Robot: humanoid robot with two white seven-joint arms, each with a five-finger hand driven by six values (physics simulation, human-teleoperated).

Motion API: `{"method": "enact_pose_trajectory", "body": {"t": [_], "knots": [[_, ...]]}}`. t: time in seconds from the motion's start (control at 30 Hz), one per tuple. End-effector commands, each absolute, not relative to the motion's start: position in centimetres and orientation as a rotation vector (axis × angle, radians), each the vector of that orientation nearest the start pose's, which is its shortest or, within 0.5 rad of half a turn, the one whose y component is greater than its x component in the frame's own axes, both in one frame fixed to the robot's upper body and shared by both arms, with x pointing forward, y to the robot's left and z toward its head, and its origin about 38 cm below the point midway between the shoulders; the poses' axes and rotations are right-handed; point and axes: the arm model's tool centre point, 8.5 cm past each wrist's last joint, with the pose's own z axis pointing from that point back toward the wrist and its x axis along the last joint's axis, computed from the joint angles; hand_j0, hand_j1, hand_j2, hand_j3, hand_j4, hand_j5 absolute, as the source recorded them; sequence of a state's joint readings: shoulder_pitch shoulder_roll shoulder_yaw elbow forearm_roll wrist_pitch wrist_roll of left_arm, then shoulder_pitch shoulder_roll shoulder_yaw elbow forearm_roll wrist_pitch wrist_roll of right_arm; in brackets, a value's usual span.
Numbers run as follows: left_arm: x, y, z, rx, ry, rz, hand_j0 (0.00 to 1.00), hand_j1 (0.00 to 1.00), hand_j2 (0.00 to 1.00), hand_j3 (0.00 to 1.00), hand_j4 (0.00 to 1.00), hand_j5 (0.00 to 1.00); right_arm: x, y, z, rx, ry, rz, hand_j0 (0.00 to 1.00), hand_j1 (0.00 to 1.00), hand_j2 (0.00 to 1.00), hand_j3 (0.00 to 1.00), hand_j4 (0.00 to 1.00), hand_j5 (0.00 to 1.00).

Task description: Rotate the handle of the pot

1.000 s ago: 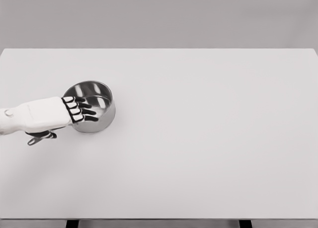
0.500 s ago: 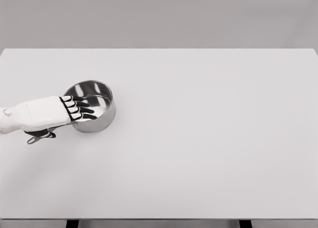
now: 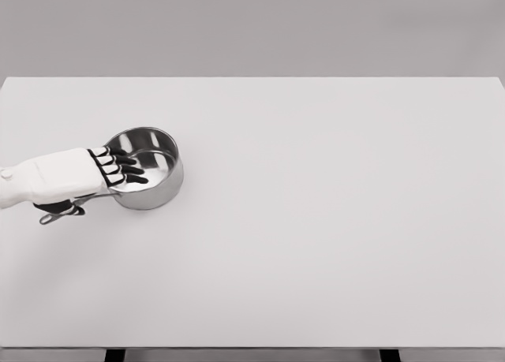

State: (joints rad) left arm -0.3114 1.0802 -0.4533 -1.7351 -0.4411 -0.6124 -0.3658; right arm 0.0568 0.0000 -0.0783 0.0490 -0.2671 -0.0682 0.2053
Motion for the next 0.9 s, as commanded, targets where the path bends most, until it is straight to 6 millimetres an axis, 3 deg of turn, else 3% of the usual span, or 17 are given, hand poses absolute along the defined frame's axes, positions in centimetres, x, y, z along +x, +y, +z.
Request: {"method": "enact_pose_trajectory", "body": {"t": [0.0,0.47,0.87], "knots": [[35.3,34.1,21.5,0.451,-1.394,-2.183,1.00,1.00,1.00,1.00,1.00,1.00,-4.2,-25.6,-25.9,0.091,-0.014,-0.346,1.00,1.00,1.00,1.00,1.00,1.00],[35.6,34.8,22.1,0.468,-1.397,-2.158,1.00,1.00,1.00,1.00,1.00,1.00,-4.2,-25.6,-25.9,0.091,-0.012,-0.346,1.00,1.00,1.00,1.00,1.00,1.00],[35.8,35.6,20.9,0.453,-1.368,-2.126,1.00,1.00,1.00,1.00,1.00,1.00,-4.2,-25.6,-25.9,0.091,-0.014,-0.346,1.00,1.00,1.00,1.00,1.00,1.00]]}}
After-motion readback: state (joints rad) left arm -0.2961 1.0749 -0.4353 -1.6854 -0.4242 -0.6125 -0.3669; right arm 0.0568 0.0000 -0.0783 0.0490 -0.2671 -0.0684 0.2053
